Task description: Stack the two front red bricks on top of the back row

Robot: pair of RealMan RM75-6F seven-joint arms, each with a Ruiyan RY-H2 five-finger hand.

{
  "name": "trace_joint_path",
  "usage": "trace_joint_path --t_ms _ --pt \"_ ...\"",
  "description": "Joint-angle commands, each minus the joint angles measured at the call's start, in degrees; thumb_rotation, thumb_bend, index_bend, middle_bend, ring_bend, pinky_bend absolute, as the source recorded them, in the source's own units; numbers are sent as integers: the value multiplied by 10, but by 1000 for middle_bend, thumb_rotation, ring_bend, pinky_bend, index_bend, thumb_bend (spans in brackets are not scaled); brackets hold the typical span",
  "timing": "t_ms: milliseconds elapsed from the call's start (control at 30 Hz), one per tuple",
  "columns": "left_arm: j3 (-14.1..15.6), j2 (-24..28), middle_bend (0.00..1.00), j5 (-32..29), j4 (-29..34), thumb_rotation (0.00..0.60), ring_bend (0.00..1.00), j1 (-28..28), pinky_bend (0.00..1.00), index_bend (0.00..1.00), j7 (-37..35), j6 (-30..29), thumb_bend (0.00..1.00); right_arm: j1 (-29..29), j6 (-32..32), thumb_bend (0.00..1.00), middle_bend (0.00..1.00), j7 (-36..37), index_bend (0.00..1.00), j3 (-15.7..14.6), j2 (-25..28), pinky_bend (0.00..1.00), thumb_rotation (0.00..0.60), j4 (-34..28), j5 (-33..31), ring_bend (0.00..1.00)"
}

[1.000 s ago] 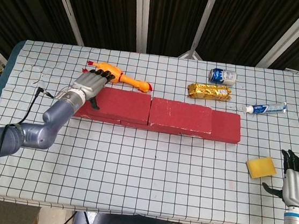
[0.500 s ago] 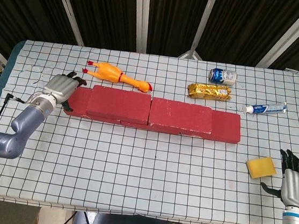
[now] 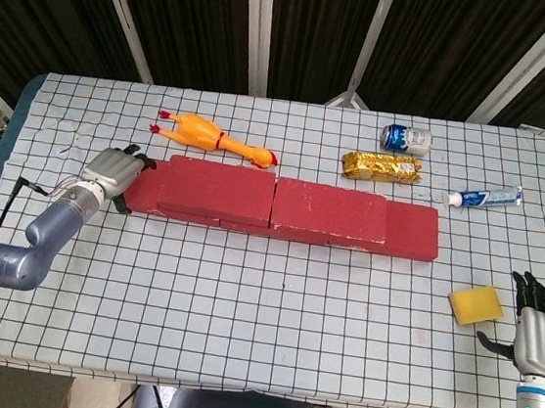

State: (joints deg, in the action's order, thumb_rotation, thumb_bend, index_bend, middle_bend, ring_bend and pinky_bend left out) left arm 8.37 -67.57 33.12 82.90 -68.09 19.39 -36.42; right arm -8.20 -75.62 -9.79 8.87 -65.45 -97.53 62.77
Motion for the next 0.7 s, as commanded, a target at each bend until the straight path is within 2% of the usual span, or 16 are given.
trace_joint_path --t_ms 33,700 --pt "-1 -12 171 -7 -10 600 60 0 223 207 10 8 0 0 0 168 0 1 46 0 0 0 600 1 0 0" --pt "-13 -30 166 -26 -11 600 60 -8 223 201 41 11 0 0 1 168 0 5 46 2 -1 0 600 2 0 0"
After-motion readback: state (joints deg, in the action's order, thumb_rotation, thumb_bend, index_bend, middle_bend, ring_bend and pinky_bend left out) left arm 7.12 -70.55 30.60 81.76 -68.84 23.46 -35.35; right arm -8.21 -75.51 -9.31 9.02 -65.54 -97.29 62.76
